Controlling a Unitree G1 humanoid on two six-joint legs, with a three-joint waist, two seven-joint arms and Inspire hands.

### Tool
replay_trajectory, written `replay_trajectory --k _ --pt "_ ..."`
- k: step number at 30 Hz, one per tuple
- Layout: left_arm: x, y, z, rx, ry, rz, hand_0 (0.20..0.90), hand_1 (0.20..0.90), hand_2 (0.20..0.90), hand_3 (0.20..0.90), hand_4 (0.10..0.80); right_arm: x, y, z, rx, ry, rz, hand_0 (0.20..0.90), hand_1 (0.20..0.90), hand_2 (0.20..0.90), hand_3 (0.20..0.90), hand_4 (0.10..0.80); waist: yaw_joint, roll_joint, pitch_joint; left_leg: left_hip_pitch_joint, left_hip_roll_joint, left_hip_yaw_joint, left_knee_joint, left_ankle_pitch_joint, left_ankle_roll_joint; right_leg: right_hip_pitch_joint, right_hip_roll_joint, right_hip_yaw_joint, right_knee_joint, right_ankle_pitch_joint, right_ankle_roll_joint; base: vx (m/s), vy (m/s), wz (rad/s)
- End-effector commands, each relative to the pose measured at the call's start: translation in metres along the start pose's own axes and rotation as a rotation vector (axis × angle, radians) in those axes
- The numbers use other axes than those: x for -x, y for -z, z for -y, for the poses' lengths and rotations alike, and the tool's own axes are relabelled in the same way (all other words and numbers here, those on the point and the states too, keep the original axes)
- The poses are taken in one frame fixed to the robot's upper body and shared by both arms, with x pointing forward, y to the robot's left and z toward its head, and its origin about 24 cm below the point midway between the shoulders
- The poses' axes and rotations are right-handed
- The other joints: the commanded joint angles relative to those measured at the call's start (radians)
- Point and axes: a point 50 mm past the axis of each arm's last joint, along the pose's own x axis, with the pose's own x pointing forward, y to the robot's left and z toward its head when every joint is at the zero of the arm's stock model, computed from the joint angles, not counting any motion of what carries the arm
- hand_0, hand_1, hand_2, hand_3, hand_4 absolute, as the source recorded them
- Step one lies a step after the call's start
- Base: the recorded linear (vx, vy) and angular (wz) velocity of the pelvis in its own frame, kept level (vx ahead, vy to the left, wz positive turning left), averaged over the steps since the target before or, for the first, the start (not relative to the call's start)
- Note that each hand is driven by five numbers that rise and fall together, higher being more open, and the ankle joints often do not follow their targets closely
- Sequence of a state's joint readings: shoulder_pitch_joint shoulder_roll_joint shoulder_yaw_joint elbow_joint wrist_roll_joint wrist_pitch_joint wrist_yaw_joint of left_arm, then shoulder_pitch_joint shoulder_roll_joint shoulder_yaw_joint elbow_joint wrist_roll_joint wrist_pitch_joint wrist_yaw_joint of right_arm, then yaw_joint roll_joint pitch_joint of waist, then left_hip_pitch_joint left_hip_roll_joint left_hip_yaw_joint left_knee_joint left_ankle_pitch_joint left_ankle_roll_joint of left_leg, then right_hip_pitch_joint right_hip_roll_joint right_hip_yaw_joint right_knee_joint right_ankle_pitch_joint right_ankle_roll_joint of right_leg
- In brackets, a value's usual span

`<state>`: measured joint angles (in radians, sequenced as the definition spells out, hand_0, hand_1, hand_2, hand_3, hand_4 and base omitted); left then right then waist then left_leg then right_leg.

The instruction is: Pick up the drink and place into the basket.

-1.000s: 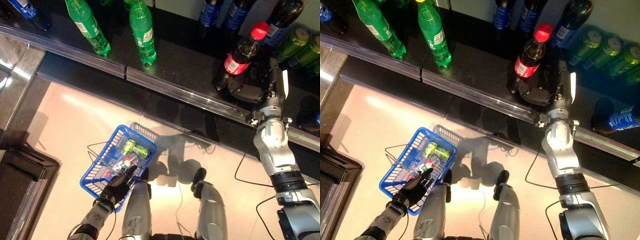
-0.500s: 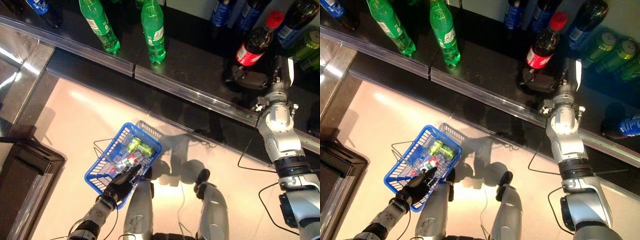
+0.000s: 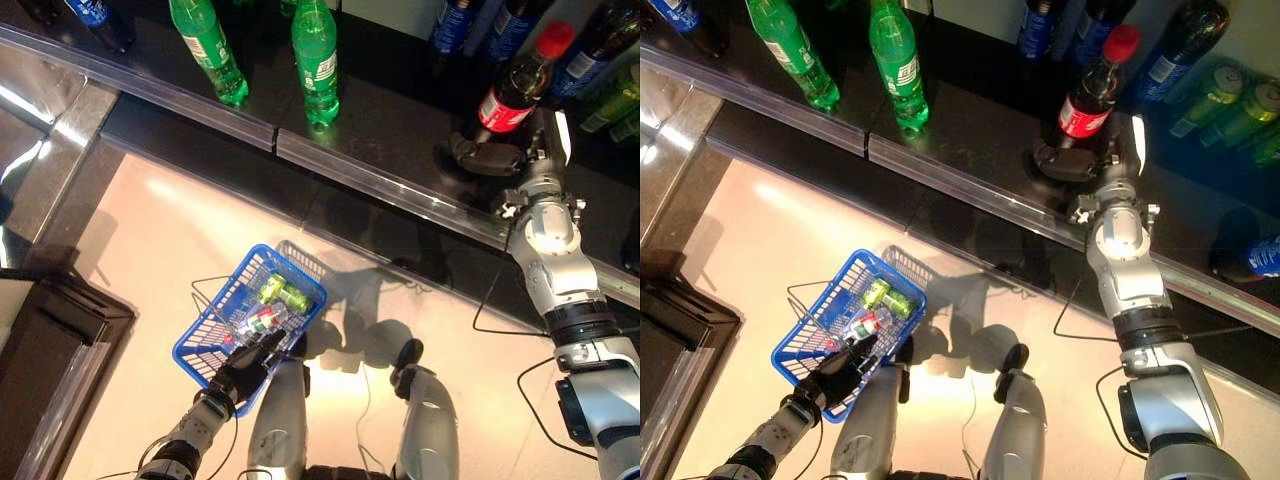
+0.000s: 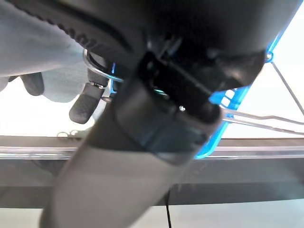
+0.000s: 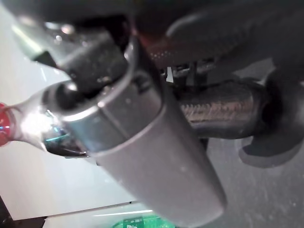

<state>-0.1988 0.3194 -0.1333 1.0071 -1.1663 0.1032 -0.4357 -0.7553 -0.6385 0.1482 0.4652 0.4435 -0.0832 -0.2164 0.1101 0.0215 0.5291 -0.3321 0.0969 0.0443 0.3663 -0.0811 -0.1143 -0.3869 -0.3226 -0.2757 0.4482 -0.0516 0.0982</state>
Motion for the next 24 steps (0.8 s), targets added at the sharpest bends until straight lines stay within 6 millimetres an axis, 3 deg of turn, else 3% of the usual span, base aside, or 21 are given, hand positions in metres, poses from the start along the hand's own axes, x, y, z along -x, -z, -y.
replay_trajectory --k 1,5,6,7,8,24 --pt "0.005 0.018 0.013 -0.015 0.168 -0.065 0.3 0.3 0.3 0.2 0.1 -0.024 -0.078 0.008 0.01 -0.021 0.267 0.851 0.851 0.851 0.842 0.742 0.021 0.022 -0.064 0.013 -0.013 0.017 -0.013 0.042 0.077 0.043 0.002 -0.001 -0.031 0.035 0.008 0.0 0.0 0.0" --pt "0.005 0.019 0.013 -0.017 0.171 -0.069 0.3 0.3 0.3 0.2 0.1 -0.025 -0.078 0.005 -0.003 -0.032 0.261 0.815 0.815 0.815 0.801 0.701 0.021 0.023 -0.064 0.015 -0.014 0.02 -0.016 0.042 0.077 0.046 0.001 -0.004 -0.033 0.035 0.008 0.0 0.0 0.0" --pt "0.004 0.019 0.014 -0.016 0.174 -0.07 0.3 0.3 0.3 0.2 0.1 -0.025 -0.079 0.003 -0.004 -0.038 0.264 0.556 0.556 0.556 0.499 0.399 0.021 0.024 -0.064 0.016 -0.015 0.02 -0.017 0.042 0.078 0.046 0.001 -0.004 -0.034 0.035 0.008 0.0 0.0 0.0" --pt "0.004 0.02 0.015 -0.016 0.175 -0.07 0.3 0.3 0.3 0.2 0.1 -0.025 -0.079 0.003 -0.004 -0.04 0.266 0.495 0.495 0.495 0.428 0.328 0.022 0.024 -0.064 0.016 -0.015 0.021 -0.017 0.041 0.078 0.046 0.0 -0.005 -0.034 0.034 0.007 0.0 0.0 0.0" --pt "0.004 0.02 0.015 -0.018 0.177 -0.072 0.3 0.3 0.3 0.2 0.1 -0.026 -0.08 0.001 -0.004 -0.048 0.268 0.3 0.3 0.3 0.2 0.1 0.023 0.025 -0.063 0.017 -0.016 0.021 -0.019 0.042 0.078 0.047 0.0 -0.007 -0.035 0.035 0.007 0.0 0.0 0.0" --pt "0.002 0.02 0.017 -0.019 0.185 -0.068 0.3 0.3 0.3 0.2 0.1 -0.024 -0.084 -0.003 -0.016 -0.051 0.3 0.3 0.3 0.3 0.2 0.1 0.019 0.029 -0.06 0.026 -0.021 0.029 -0.03 0.043 0.082 0.046 -0.002 -0.01 -0.038 0.04 0.009 -0.003 0.002 0.02"
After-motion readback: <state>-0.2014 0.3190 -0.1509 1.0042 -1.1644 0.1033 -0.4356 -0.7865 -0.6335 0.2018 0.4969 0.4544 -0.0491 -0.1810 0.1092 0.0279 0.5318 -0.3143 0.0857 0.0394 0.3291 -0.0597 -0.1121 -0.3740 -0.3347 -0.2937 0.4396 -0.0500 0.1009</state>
